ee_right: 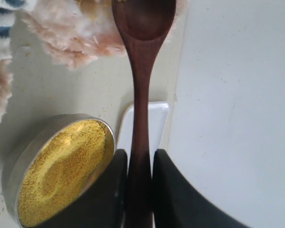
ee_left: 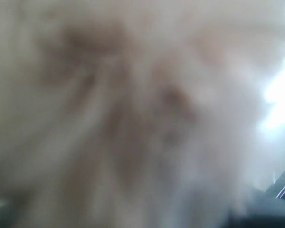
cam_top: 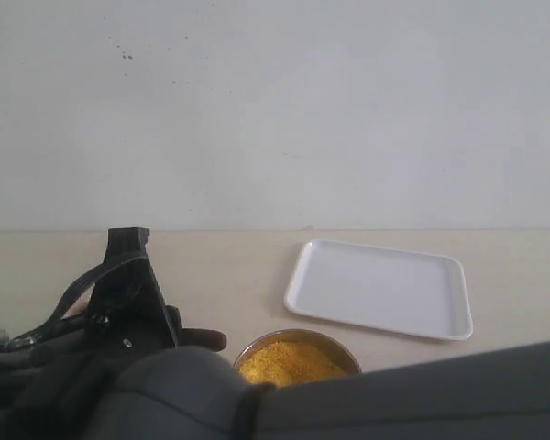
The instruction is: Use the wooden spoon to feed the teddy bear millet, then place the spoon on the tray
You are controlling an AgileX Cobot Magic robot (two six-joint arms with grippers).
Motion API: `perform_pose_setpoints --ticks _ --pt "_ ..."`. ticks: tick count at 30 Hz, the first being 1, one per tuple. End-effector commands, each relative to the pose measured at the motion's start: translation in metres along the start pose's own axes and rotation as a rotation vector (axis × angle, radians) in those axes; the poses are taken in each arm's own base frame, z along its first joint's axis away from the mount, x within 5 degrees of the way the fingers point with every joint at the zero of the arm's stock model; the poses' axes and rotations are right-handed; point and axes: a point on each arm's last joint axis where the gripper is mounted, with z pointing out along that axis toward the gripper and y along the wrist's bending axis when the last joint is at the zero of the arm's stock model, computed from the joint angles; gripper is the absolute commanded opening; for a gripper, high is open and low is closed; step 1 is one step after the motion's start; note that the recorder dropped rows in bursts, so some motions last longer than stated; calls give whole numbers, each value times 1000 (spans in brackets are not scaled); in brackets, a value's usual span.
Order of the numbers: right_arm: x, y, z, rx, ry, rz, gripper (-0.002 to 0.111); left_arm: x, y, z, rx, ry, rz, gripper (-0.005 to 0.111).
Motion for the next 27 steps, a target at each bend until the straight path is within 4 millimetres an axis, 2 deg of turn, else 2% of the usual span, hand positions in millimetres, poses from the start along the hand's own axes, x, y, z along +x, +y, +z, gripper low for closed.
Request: perform_pose_setpoints --ticks 1,6,10,11,14,18,27 --pt "11 -11 -6 4 0 64 3 0 -1 0 19 -8 -4 4" --pt "39 -6 -7 -23 38 115 3 0 -1 0 19 -8 -4 4" --pt "70 -19 -12 -78 67 260 3 0 -1 0 19 -8 -4 4" --pt "83 -25 -12 -107 85 310 3 0 -1 0 19 -8 -4 4" --pt "100 -32 -11 -155 114 357 3 0 -1 0 19 -8 -4 4" --pt "115 -42 -3 -178 147 373 3 0 -1 0 19 -8 -4 4" --pt "134 -54 18 -194 220 372 3 0 -1 0 19 -8 -4 4"
